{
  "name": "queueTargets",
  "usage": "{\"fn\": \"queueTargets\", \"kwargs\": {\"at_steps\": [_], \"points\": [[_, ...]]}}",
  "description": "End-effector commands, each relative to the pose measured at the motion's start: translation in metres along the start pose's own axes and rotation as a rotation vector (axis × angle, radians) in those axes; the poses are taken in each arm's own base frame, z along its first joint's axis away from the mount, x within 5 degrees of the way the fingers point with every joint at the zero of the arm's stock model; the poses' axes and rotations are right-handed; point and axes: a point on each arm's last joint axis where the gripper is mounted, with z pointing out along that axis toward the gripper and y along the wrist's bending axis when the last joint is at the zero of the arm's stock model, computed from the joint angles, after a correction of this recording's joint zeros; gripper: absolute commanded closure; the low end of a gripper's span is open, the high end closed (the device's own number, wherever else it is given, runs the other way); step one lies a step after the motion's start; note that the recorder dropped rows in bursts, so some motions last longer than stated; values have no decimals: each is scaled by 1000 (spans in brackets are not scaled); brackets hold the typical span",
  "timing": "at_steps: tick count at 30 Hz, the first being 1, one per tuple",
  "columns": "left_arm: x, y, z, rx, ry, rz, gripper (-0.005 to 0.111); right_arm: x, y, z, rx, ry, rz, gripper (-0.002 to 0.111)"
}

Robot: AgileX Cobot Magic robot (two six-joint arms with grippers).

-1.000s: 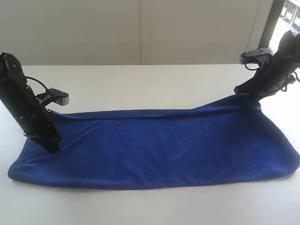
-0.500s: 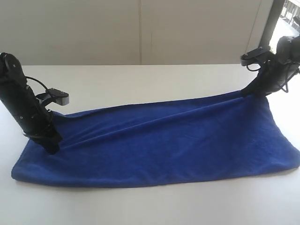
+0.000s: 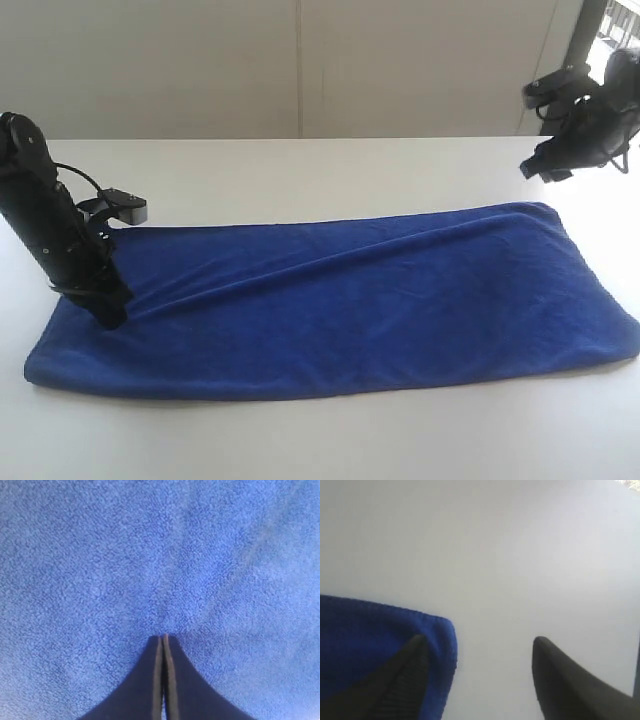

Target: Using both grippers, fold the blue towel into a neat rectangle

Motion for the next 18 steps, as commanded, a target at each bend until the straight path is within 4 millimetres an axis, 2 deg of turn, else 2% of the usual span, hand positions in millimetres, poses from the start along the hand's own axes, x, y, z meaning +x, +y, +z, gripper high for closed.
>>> {"fn": "queueTargets", "kwargs": {"at_steps": [1, 5, 8, 11, 12, 14, 16, 18], "points": [[1, -6, -12, 35, 29, 14, 107, -16, -7, -46, -35, -70, 100, 51], [-10, -10, -48, -30, -65, 44, 107, -25, 9, -76, -177, -74, 88, 58], [-14, -16, -78, -88, -133, 71, 107, -33, 47, -91, -401, -76, -7, 69], [-12, -23, -105, -156, -172, 99, 107, -41, 98, -108, -651, -71, -152, 82], [-9, -25, -113, -174, -168, 91, 107, -44, 121, -115, -717, -70, -216, 88], [-2, -28, -124, -212, -148, 39, 107, -47, 153, -126, -799, -73, -336, 97], [7, -28, -134, -251, -112, -7, 107, -51, 193, -140, -861, -92, -456, 105], [19, -27, -144, -261, -86, -53, 107, -53, 236, -153, -903, -121, -572, 107]]}}
